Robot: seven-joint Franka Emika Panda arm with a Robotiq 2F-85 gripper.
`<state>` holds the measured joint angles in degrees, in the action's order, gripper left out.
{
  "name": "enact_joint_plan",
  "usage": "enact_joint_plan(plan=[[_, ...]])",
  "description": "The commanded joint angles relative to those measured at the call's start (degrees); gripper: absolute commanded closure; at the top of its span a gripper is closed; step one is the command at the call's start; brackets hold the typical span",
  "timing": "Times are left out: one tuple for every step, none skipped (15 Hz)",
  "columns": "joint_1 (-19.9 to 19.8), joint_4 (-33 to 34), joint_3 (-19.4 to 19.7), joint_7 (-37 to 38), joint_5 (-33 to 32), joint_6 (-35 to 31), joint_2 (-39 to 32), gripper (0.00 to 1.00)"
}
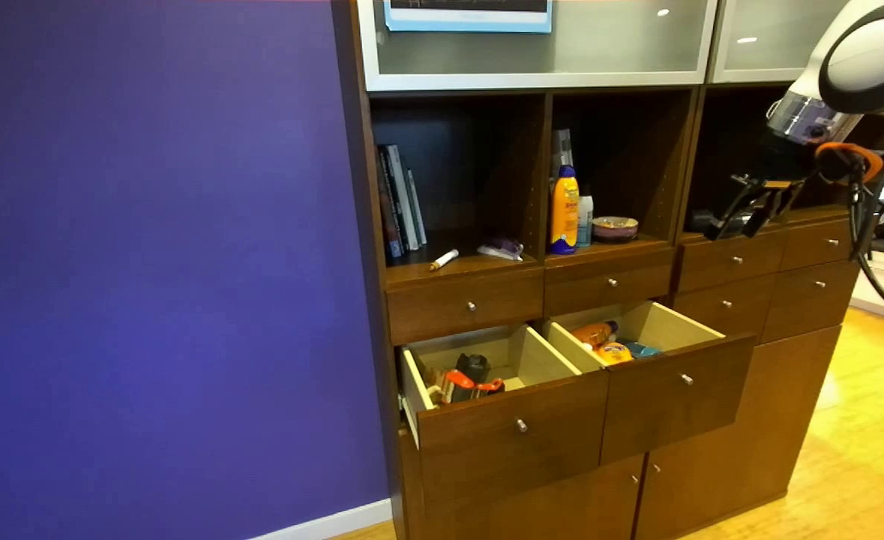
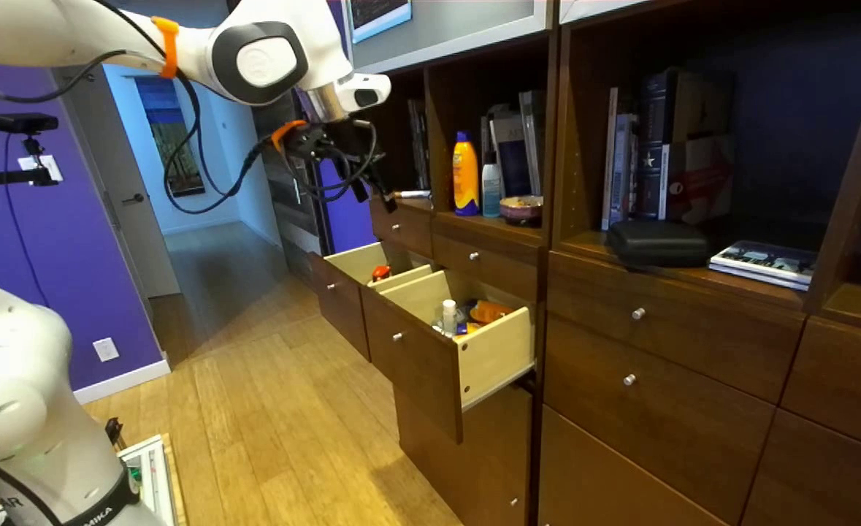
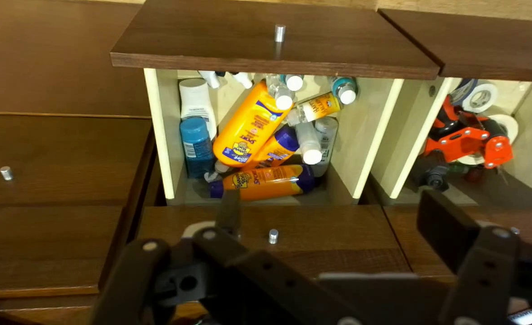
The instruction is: Remove the orange bottle from the second open drawer from the left and put it in the second shelf from the left
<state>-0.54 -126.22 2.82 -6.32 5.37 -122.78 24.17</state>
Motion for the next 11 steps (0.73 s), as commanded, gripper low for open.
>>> enact_joint_plan(plan=[[0.19,0.43,0.18,0.07,-0.11,0.15,-0.24,0.0],[0.19,0.79,0.16,0.07,-0.1,0.12,-0.86,0.0],[0.18,0.99,0.15,0.06,-0.09,0.07,-1.48,0.0],[0.18,1.07,0.15,0.06,-0.09,0.06,-1.82,0.0],[0.17,1.2,0.14,0.06,-0.09,0.06,-2.07,0.0],[0.17,1.32,0.14,0.06,-0.08,0.06,-2.23,0.0],[0.17,1.35,0.14,0.06,-0.08,0.06,-2.23,0.0],[0.17,1.37,0.14,0.06,-0.08,0.06,-2.23,0.0],[0.17,1.38,0.14,0.06,-0.08,0.06,-2.23,0.0],[0.17,1.39,0.14,0.06,-0.08,0.06,-2.22,0.0],[0.17,1.39,0.14,0.06,-0.08,0.06,-2.23,0.0]])
